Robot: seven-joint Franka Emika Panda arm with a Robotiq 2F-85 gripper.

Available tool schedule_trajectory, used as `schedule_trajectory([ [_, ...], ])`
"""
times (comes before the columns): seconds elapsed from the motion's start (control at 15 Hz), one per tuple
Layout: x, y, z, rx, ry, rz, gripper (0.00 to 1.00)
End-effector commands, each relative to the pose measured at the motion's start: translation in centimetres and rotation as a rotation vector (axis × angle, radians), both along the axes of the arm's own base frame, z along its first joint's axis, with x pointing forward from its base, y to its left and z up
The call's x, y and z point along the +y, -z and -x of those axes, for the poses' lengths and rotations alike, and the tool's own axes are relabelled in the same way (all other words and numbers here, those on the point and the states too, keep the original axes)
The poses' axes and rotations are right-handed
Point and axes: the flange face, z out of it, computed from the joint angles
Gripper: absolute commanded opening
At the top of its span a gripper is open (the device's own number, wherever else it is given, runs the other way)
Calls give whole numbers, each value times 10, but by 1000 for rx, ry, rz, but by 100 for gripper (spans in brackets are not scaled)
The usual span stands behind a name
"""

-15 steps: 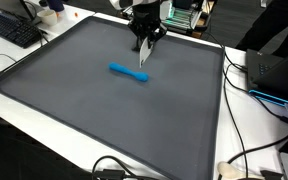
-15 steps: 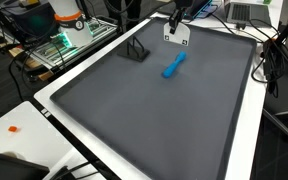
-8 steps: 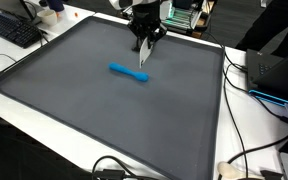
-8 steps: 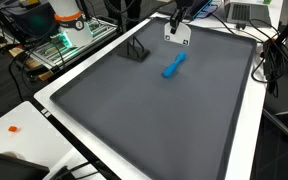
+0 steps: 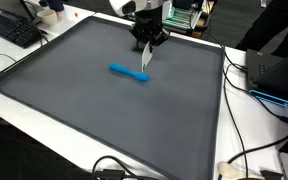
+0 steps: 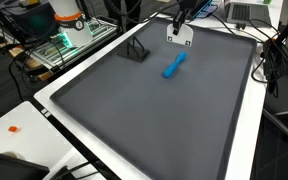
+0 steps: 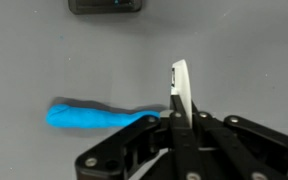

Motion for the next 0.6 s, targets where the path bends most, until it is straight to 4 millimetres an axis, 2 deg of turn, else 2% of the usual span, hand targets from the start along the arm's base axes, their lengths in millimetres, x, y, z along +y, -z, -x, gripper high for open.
schedule_trajectory([
  [0.0,4,11,-8,-15,-14,25,1],
  [0.53,4,22,-21,-53,-47,61,1],
])
